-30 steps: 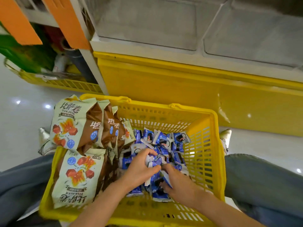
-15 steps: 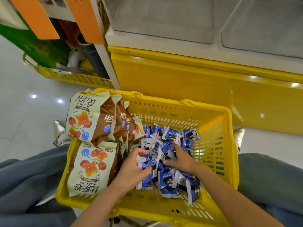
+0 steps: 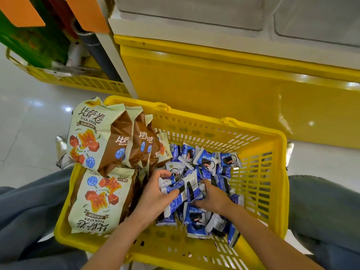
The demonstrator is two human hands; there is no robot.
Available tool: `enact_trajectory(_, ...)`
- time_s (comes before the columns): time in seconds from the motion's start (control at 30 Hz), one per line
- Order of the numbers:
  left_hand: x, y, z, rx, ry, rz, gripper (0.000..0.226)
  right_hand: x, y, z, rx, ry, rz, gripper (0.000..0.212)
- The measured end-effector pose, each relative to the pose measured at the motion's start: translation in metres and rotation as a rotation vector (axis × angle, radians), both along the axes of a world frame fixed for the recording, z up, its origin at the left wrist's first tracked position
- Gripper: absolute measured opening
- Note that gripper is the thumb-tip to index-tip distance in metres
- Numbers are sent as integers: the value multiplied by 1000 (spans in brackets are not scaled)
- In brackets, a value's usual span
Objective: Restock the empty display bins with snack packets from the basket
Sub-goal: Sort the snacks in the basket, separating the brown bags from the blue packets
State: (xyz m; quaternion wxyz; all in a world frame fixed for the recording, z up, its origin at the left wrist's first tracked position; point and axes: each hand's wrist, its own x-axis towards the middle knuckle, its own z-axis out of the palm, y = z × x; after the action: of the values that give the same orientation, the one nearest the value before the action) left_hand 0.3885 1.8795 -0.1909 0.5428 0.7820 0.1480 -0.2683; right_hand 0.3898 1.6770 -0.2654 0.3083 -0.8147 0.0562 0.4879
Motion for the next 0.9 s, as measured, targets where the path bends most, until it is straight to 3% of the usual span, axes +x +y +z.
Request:
enact_trajectory(0.17, 3, 5, 5, 2, -14, 15, 36, 8, -3, 2, 34, 0, -56, 76)
enact_trajectory(0.27, 6, 7, 7, -3, -34, 33, 35, 22, -16, 7, 37, -77, -188, 51)
enact_trajectory(0.33, 7, 8, 8, -9, -33, 41, 34, 35, -25, 14, 6, -128, -258, 47)
enact_trajectory(0.57, 4, 6, 12, -30, -42, 78, 37, 45, -28, 34, -364, -463, 114, 68)
enact_trajectory(0.73, 3, 10, 15, -49, -16, 133, 34, 3, 0, 33, -59, -633, 71, 42)
enact_trajectory(0.8, 2, 10, 17, -71, -8, 171, 33, -7, 8, 28, 51, -473, 120, 62)
enact_trajectory(0.9, 3, 8, 20, -110, 12, 215, 33, -11, 15, 17, 57, -226, 227, 108)
